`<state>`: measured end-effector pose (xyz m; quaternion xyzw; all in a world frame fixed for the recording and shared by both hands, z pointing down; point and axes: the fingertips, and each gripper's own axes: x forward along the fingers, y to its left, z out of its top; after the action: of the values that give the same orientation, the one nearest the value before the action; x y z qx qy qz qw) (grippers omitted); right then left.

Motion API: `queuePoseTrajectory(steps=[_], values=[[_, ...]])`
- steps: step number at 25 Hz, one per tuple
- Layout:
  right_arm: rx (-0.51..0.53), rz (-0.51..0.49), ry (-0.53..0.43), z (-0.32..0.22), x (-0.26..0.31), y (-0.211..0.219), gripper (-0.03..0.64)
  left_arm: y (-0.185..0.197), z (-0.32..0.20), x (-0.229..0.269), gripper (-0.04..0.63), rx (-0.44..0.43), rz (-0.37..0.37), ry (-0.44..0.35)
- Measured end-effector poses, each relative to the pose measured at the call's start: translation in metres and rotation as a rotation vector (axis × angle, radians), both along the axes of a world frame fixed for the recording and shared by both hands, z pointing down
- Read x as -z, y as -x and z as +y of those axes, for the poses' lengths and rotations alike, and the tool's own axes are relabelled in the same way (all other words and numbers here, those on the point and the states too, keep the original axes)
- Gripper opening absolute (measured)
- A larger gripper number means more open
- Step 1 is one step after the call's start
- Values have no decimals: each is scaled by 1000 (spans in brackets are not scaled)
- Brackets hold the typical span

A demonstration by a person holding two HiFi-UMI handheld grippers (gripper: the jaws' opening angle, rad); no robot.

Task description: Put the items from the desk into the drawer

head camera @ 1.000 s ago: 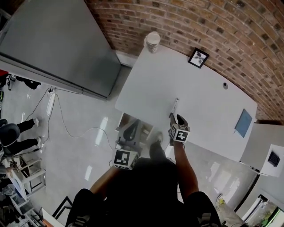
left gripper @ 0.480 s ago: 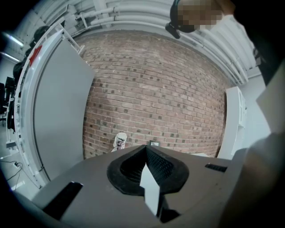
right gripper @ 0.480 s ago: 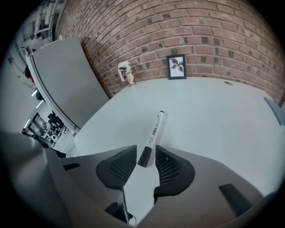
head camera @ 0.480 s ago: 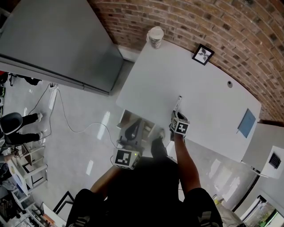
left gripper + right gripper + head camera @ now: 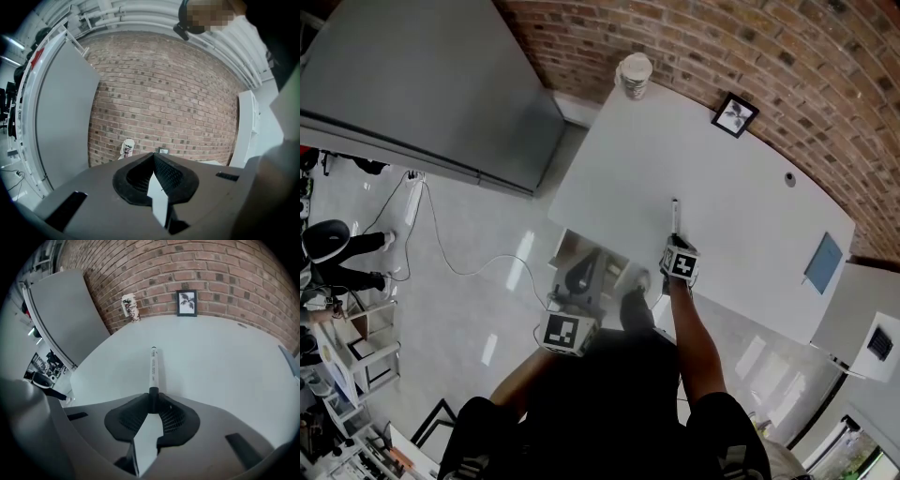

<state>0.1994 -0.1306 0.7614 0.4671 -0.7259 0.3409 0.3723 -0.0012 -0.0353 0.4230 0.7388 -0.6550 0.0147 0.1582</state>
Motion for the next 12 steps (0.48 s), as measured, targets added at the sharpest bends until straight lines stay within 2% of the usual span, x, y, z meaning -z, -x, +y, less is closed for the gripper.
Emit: queuePoseTrajectory(steps=[12], values=[[39, -14, -3, 0, 8, 2, 57, 8, 7, 2, 2, 14, 1, -16]])
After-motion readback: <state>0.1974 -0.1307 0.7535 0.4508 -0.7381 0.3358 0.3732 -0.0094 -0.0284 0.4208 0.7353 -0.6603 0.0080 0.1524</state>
